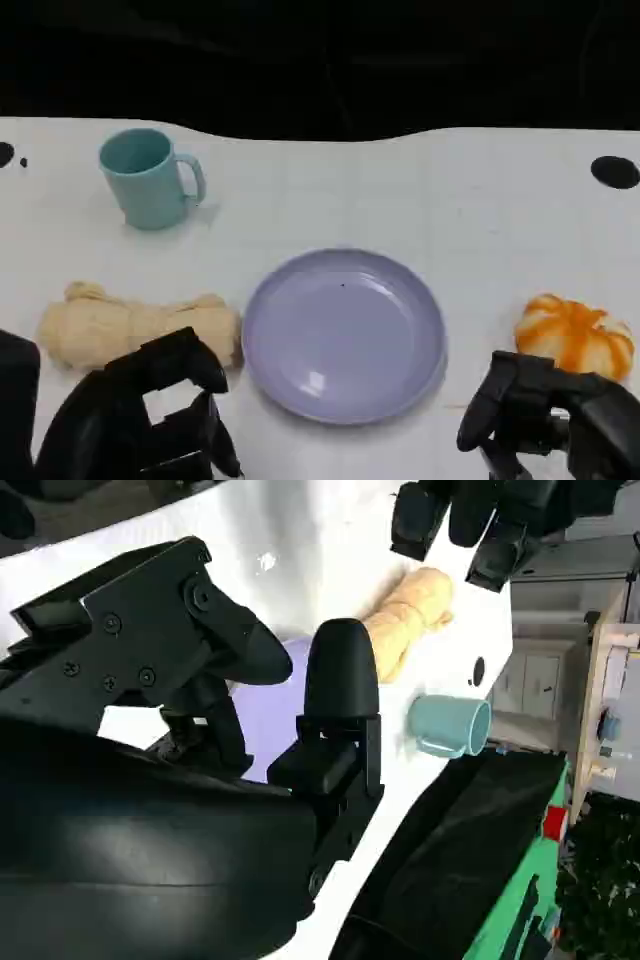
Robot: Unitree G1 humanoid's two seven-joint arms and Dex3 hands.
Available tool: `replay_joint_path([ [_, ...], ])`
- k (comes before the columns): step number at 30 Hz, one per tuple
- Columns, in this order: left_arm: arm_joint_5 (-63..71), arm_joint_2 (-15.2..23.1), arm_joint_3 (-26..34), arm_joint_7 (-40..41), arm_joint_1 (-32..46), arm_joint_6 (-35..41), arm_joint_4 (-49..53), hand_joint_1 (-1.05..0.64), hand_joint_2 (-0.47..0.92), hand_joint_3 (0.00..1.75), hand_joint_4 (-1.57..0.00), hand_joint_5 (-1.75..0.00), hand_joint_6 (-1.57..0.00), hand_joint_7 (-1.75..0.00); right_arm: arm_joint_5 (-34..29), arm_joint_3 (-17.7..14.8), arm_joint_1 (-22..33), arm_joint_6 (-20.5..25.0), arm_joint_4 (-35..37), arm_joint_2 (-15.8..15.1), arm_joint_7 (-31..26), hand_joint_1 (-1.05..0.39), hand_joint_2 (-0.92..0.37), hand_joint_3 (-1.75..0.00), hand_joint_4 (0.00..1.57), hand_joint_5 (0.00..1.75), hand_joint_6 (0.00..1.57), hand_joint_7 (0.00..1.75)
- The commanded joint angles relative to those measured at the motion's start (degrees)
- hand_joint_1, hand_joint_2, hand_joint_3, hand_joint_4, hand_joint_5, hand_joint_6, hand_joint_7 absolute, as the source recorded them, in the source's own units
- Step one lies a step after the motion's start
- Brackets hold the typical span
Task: Grasp the towel on the left side of the plate with the left hand and place it into the plate.
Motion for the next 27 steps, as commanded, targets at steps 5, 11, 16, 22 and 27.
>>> replay_joint_path([
  [5,0.54,1.13,-0.06,-0.91,0.26,-1.40,0.72,-0.06,0.46,1.45,-0.85,-1.75,-0.71,-1.73,0.42,-0.50,-0.06,-0.31,-0.41,-0.56,0.02,-0.09,-0.58,-1.11,0.72,1.68,0.67,1.38],
  [11,1.01,1.60,-0.39,-1.07,0.32,-2.01,0.97,-0.07,0.46,1.45,-0.85,-1.75,-0.71,-1.73,0.12,-0.37,-0.14,-0.80,-0.08,-0.50,-0.06,-0.09,-0.57,-1.11,0.72,1.68,0.67,1.38],
  [16,0.66,1.58,-0.28,-1.20,0.41,-2.19,1.14,-0.07,0.46,1.45,-0.85,-1.75,-0.71,-1.72,0.08,-0.38,-0.06,-0.58,-0.23,-0.42,-0.06,-0.09,-0.58,-1.10,0.73,1.68,0.67,1.37],
  [22,0.79,1.62,-0.42,-0.84,0.39,-2.00,0.93,-0.07,0.46,1.45,-0.85,-1.75,-0.71,-1.72,0.26,-0.46,-0.05,-0.59,-0.28,-0.35,-0.03,-0.07,-0.57,-1.11,0.73,1.68,0.67,1.37],
  [27,0.84,1.51,-0.27,-1.54,0.65,-3.48,1.32,-0.07,0.46,1.45,-0.83,-1.75,-0.70,-1.70,-0.19,-0.17,-0.16,-0.58,-0.23,-0.41,-0.15,-0.08,-0.57,-1.11,0.73,1.68,0.67,1.37],
])
